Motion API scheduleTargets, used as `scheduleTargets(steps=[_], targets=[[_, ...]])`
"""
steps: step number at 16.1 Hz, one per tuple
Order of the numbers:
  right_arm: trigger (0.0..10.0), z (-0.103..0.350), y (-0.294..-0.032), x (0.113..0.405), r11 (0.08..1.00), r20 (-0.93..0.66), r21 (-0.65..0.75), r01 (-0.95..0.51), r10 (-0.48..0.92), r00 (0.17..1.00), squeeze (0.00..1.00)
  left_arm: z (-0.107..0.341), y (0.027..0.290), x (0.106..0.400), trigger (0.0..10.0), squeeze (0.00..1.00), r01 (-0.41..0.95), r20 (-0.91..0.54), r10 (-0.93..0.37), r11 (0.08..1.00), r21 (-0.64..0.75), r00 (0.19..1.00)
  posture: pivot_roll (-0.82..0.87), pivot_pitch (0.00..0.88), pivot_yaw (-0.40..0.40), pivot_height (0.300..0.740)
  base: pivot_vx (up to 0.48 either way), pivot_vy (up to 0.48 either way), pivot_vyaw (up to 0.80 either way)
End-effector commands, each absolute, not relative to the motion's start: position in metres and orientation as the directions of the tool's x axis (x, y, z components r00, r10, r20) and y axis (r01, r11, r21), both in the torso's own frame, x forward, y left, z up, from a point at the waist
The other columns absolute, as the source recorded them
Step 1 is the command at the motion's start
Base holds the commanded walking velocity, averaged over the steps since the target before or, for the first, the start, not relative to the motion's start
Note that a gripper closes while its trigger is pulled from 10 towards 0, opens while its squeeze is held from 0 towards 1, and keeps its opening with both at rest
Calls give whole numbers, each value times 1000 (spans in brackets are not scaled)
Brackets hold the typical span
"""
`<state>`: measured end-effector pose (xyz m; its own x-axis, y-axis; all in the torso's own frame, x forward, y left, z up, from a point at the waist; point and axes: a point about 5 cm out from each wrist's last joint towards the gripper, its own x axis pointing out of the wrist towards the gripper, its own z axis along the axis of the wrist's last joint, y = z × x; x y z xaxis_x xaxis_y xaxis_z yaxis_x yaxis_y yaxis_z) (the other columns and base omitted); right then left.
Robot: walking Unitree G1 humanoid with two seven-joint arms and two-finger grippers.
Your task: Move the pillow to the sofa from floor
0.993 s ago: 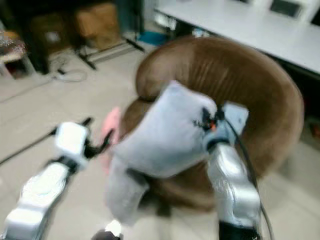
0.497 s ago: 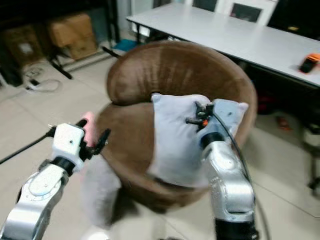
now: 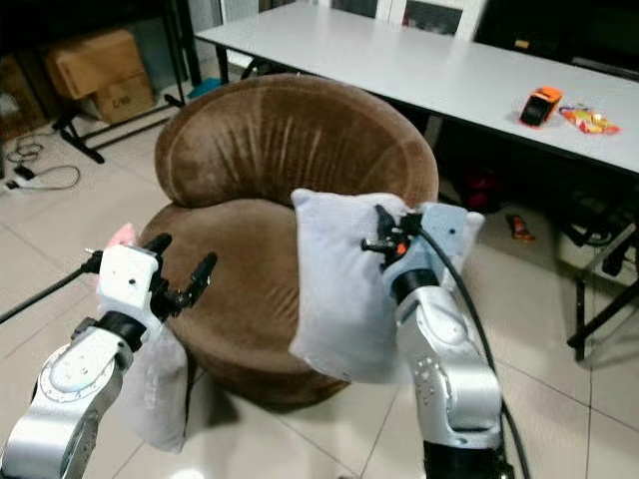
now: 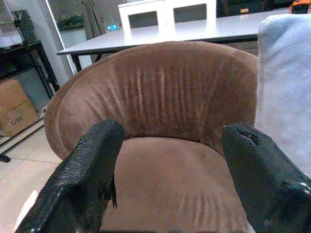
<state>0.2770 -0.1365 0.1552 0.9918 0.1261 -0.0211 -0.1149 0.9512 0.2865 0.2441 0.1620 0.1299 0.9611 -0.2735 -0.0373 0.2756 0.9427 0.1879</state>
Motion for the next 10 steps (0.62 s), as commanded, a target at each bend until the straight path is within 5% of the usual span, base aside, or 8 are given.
scheduleTargets(steps=[1,4,10], targets=[[10000,169,-132,277,941,48,297,-162,154,987,0,134,164,244,10000,0,273,-20,-274,943,188,961,3,0,-36,740,382,0,0],[10000,167,-132,279,947,32,287,-142,138,990,0,134,165,245,10000,0,275,-18,-277,942,190,961,5,0,-36,740,379,0,592],[10000,167,-131,279,946,38,288,-149,144,989,0,134,166,244,10000,0,282,-20,-284,940,191,959,3,0,-34,740,379,0,0]])
